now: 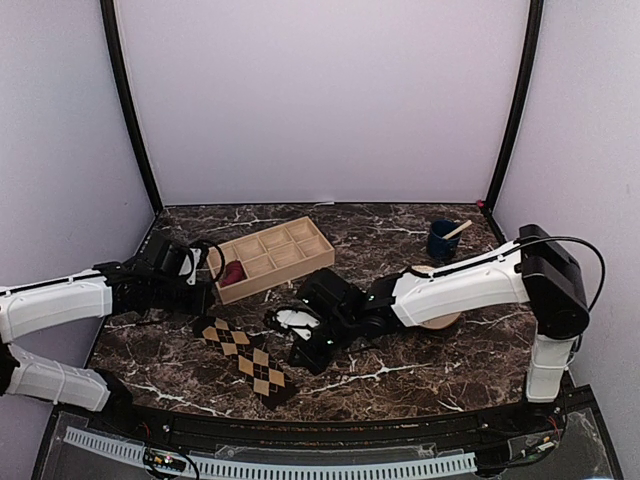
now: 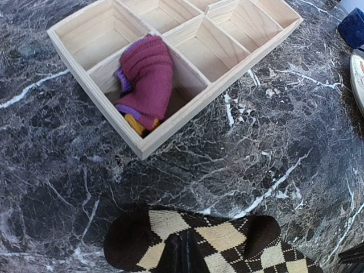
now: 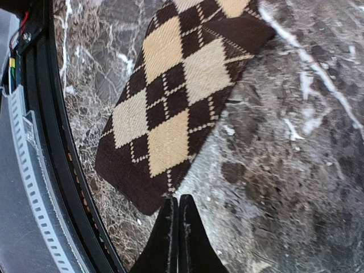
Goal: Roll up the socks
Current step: Move the sock to the center of the board.
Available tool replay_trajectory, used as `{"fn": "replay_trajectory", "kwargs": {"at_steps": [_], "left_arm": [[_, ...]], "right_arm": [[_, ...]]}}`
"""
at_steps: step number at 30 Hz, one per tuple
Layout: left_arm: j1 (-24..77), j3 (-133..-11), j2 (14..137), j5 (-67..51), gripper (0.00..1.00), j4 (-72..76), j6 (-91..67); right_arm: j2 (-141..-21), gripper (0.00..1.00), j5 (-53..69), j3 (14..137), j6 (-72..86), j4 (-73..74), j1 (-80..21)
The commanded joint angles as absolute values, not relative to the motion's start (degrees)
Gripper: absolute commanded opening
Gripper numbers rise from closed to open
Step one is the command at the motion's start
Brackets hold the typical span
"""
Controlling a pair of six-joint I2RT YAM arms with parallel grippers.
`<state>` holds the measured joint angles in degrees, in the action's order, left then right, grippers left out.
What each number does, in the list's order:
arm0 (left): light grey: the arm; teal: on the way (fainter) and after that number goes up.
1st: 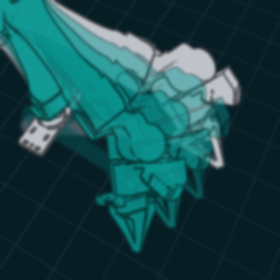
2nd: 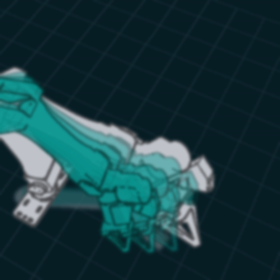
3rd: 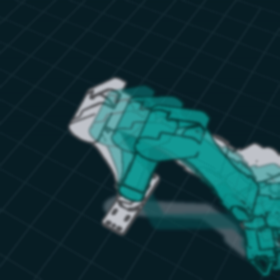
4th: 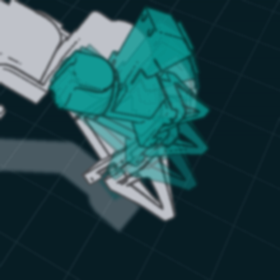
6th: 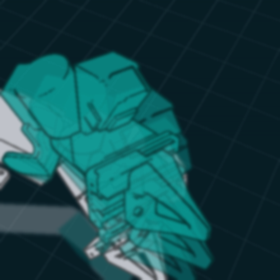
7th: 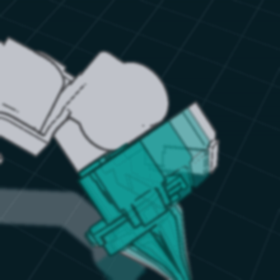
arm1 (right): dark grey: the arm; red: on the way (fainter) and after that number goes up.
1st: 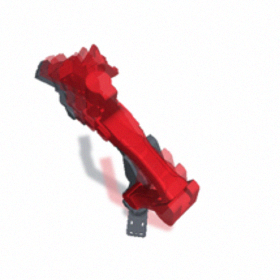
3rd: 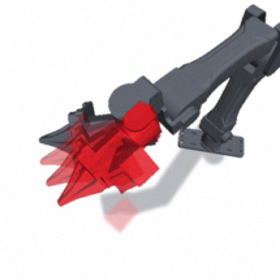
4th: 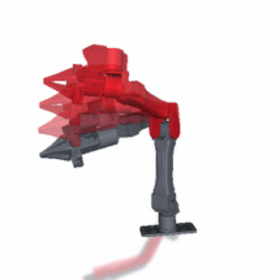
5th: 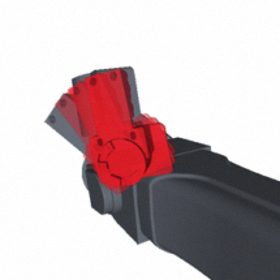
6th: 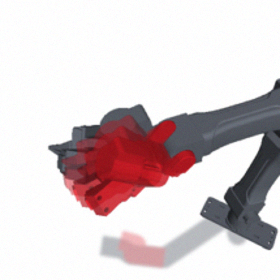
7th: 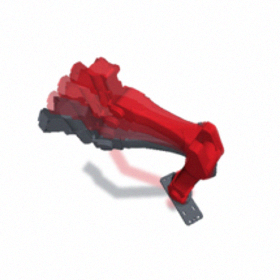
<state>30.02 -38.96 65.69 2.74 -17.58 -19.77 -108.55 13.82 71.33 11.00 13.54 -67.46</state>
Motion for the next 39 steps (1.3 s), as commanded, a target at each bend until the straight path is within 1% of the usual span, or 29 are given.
{"fn": "replay_trajectory", "kwargs": {"at_steps": [1,7,19,31,39], "left_arm": [[31.6,-33.9,64.4,4.3,0.0,-12.2,-26.2],[32.1,-29.7,66.1,4.2,0.0,-8.0,-28.8],[32.8,-28.3,73.4,4.3,0.0,-3.2,-30.6],[34.9,-28.5,77.3,4.3,0.0,-2.5,-31.5],[38.5,-30.1,80.5,2.8,0.0,-0.6,-29.6]], "right_arm": [[-111.6,0.0,12.6,74.7,10.8,13.5,-69.6],[-115.7,0.0,13.5,77.7,11.3,13.7,-71.3],[-119.8,0.0,13.5,79.2,12.1,14.3,-71.4],[-117.7,0.0,12.5,71.3,17.4,13.2,-69.6],[-115.5,0.0,11.8,66.6,20.3,12.5,-67.7]]}}
